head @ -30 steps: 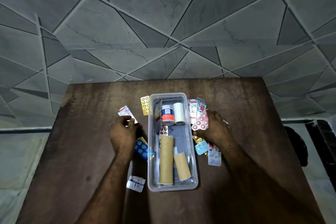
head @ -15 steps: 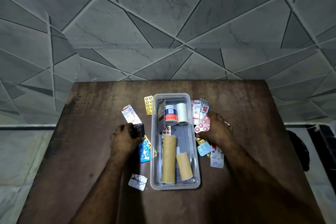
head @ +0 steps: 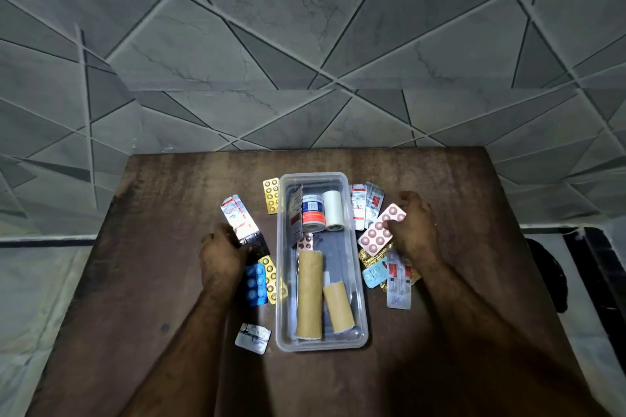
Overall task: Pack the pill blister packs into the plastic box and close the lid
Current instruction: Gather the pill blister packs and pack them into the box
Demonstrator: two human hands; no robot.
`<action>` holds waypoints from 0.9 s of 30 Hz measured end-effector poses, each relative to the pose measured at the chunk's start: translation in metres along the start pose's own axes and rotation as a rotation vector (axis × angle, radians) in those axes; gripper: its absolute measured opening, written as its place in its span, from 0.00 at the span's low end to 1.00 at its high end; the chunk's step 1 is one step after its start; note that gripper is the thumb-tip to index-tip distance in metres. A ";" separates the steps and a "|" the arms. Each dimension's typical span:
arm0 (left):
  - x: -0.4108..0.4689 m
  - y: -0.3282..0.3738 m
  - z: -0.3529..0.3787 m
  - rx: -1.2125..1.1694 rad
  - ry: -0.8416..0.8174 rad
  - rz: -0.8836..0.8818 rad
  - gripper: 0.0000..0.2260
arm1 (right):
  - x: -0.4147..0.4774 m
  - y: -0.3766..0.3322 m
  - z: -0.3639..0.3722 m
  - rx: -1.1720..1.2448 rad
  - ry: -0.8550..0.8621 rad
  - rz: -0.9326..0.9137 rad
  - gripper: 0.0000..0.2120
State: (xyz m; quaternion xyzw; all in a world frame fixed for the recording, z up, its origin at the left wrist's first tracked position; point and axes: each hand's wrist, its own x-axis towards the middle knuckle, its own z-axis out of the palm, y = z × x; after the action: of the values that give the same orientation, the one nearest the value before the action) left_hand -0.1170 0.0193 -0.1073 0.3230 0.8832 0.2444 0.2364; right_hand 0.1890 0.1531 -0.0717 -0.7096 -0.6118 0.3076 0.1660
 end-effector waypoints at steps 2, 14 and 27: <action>-0.002 -0.004 -0.003 -0.027 0.012 -0.004 0.17 | 0.003 0.000 -0.004 0.114 0.001 0.016 0.24; -0.004 -0.004 -0.004 0.087 -0.073 -0.041 0.22 | 0.001 -0.045 -0.046 0.456 0.024 -0.010 0.14; 0.000 -0.017 -0.023 -0.323 -0.076 -0.219 0.02 | -0.028 -0.104 0.002 0.112 -0.353 -0.311 0.12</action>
State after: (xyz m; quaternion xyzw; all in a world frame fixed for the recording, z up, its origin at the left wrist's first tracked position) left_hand -0.1376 0.0011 -0.1000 0.1918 0.8527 0.3435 0.3436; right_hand 0.1062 0.1458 -0.0026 -0.5318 -0.7152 0.4310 0.1408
